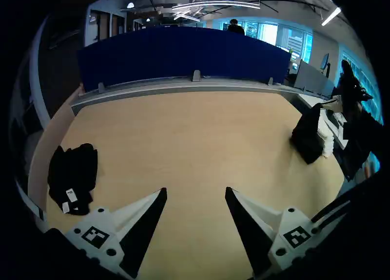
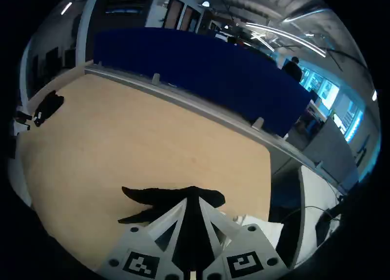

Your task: Fold towel

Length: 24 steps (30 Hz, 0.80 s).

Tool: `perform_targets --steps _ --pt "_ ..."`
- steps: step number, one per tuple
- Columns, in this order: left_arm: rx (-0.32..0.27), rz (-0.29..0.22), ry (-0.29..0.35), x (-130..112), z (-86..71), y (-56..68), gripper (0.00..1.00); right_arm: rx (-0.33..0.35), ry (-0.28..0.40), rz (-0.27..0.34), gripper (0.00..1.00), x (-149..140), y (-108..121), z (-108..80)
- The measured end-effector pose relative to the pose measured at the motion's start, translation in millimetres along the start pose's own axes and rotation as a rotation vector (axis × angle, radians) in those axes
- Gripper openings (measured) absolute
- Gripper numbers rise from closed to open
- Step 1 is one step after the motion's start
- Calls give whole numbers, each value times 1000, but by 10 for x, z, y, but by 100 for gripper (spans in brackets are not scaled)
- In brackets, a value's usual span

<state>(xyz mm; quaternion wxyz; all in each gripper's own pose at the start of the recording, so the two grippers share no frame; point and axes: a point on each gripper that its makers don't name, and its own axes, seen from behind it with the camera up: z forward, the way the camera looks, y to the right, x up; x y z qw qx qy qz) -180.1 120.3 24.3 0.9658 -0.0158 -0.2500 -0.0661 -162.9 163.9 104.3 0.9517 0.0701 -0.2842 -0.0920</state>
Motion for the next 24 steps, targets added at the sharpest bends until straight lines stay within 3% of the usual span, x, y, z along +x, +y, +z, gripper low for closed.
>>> perform_targets --steps 9,24 --pt "-9 14 -2 0 2 89 88 -25 -68 29 2 -588 109 -152" --pt "-11 30 -3 8 -6 186 88 -64 -173 83 2 -1473 250 -245"
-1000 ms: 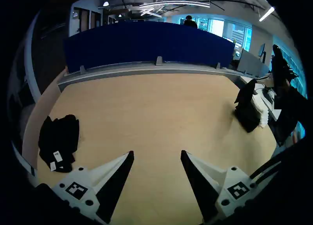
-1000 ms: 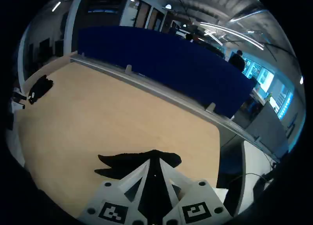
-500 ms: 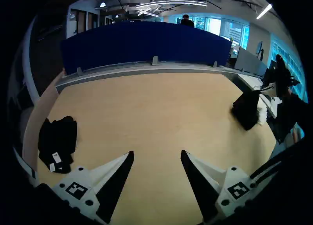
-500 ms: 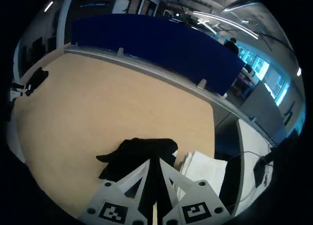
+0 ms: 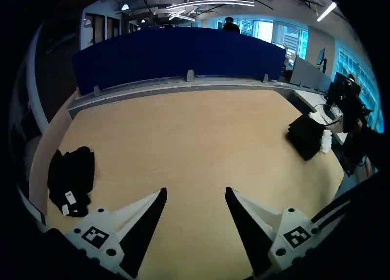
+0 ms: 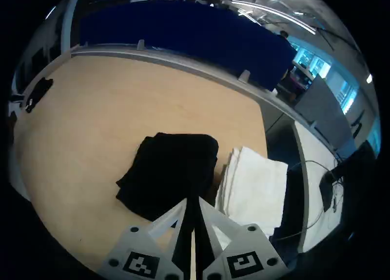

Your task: Fold towel

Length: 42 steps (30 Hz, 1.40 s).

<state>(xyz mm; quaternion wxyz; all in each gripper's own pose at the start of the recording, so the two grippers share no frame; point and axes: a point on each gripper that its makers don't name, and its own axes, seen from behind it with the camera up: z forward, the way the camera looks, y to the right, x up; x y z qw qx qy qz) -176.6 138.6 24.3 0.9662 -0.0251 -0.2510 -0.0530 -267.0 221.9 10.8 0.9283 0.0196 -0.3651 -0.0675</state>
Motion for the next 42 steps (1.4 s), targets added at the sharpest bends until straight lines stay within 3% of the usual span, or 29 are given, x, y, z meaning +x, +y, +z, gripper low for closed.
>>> perform_targets --steps 11,17,29,42 --pt "11 3 -2 -1 -23 -21 88 -8 -83 86 2 -651 70 121" --pt "19 9 -4 16 -25 -29 88 -5 -109 124 2 -855 72 177" --pt "18 17 -2 72 -7 13 88 -33 -118 175 2 -955 132 265" --pt "13 21 1 94 -1 31 88 -55 -94 183 6 -949 166 271"
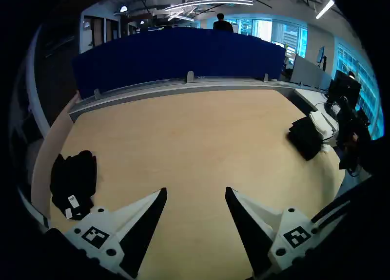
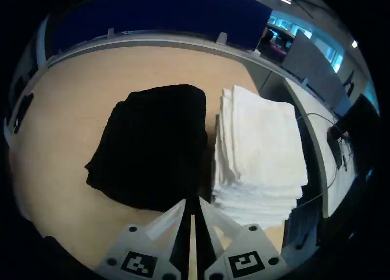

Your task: Fold towel

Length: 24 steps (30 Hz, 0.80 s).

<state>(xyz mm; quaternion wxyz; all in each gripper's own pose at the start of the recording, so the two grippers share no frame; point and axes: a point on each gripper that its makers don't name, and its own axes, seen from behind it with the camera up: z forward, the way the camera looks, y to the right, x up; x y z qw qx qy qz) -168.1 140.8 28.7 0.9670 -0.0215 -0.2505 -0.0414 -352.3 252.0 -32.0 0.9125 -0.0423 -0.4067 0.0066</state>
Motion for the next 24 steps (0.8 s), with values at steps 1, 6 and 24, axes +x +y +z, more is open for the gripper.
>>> perform_targets --steps 1,6,24 --pt "0 0 0 0 -3 -1 88 -4 2 -3 8 1 5 -7" --pt "1 -1 2 0 -18 -20 89 -5 15 -16 21 -4 -11 -65" --pt "-7 -6 22 -19 -79 -79 88 6 76 29 80 92 -195 -208"
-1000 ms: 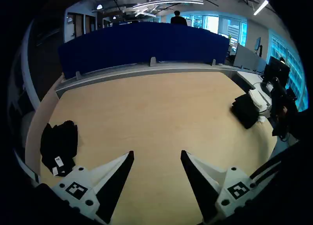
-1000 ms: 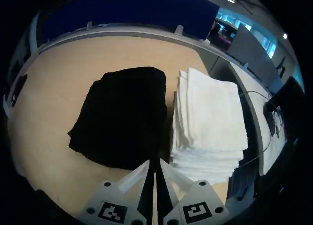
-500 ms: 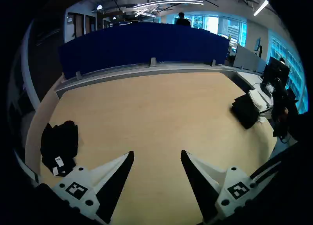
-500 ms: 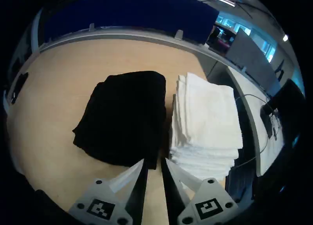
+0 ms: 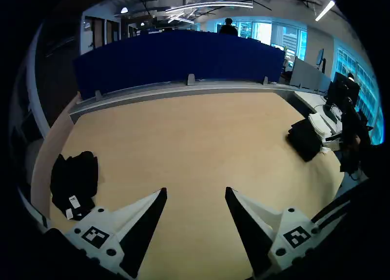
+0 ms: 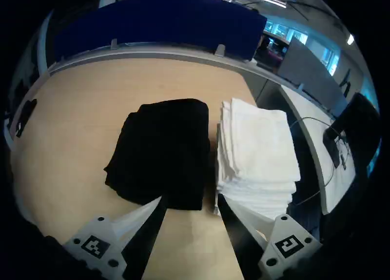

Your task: Fold towel

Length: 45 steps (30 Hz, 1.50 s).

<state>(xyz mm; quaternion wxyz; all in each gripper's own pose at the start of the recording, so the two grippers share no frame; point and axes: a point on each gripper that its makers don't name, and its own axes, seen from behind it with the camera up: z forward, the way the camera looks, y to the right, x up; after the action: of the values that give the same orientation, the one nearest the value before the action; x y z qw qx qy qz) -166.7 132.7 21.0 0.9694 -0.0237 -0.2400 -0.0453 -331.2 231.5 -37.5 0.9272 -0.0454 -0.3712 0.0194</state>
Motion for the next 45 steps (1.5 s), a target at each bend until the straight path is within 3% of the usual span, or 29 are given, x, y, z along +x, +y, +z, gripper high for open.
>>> perform_targets --steps 4,6,23,32,39,45 --pt "-2 -1 14 17 -21 -29 88 2 27 10 93 78 -62 -52" --pt "-4 -4 21 29 -31 -43 88 1 46 15 94 131 -86 -89" --pt "-12 -34 98 205 -113 -196 88 -77 327 77 94 826 -218 -491" --pt "-5 -45 160 351 -110 -256 88 -96 487 141 94 1216 -288 -764" --pt "-2 -60 203 448 -100 -302 88 -112 546 148 94 1408 -374 -925" --pt "12 -85 280 621 -142 -396 88 -103 596 153 94 1606 -533 -1051"
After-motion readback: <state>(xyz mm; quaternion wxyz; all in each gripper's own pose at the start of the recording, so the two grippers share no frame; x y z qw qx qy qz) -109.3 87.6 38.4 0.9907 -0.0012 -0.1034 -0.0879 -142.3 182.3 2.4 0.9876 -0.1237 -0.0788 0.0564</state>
